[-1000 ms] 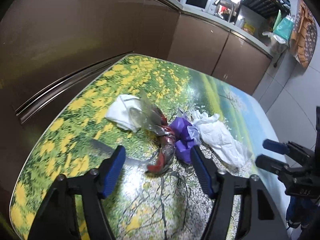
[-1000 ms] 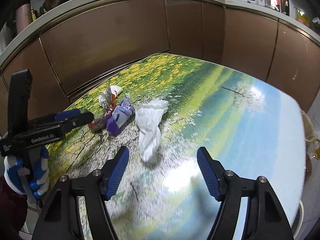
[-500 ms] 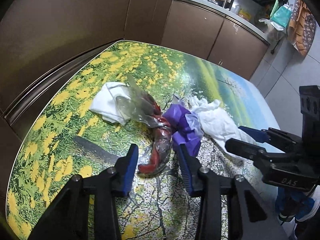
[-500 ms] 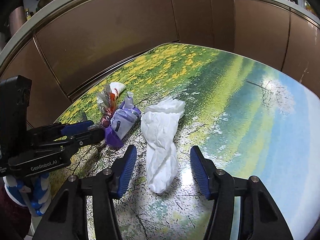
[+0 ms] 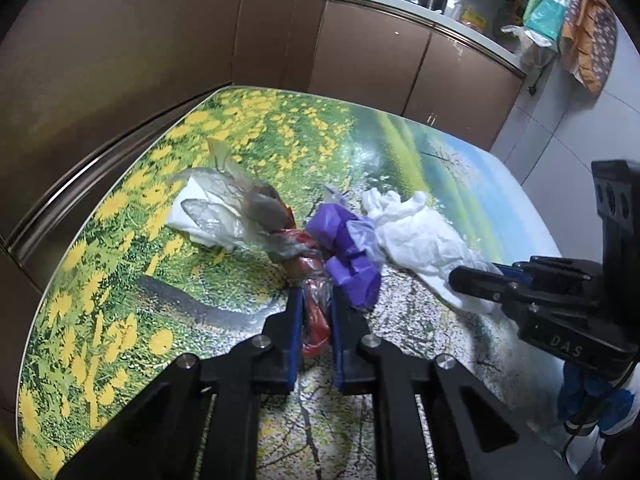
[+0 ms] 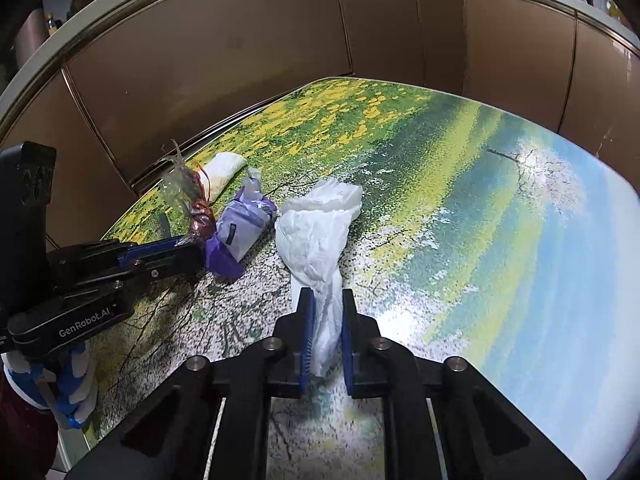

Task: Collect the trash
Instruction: 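Grasp the red-and-clear plastic bag with the left gripper while the right gripper grasps the white tissue, then carry the plastic bag and tissue to the white bin and open both grippers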

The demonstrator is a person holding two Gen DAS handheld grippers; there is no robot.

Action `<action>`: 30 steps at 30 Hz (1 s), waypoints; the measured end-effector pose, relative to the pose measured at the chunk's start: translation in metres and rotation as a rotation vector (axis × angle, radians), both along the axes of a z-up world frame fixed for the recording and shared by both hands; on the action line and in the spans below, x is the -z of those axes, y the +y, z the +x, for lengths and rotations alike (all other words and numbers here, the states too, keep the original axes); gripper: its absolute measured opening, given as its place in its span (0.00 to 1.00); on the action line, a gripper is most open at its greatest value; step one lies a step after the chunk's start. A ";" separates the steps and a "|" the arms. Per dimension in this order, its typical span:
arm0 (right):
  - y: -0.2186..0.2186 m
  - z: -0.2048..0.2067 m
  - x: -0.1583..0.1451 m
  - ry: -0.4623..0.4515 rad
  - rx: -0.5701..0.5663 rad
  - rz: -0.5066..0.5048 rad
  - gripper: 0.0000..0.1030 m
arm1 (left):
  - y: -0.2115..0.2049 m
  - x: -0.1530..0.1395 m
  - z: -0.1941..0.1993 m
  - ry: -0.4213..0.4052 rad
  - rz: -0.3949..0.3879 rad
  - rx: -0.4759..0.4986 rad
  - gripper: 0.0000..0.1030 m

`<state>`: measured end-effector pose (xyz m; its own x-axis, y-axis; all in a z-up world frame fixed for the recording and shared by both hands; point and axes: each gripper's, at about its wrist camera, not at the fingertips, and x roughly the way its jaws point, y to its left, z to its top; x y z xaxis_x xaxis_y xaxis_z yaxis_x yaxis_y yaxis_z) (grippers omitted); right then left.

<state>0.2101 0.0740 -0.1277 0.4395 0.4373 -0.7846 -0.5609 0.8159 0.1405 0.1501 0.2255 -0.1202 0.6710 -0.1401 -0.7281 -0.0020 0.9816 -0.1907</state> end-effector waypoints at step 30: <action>-0.110 -0.149 -0.087 -0.150 0.159 0.083 0.05 | -0.072 -0.081 -0.138 -0.123 0.071 0.072 0.11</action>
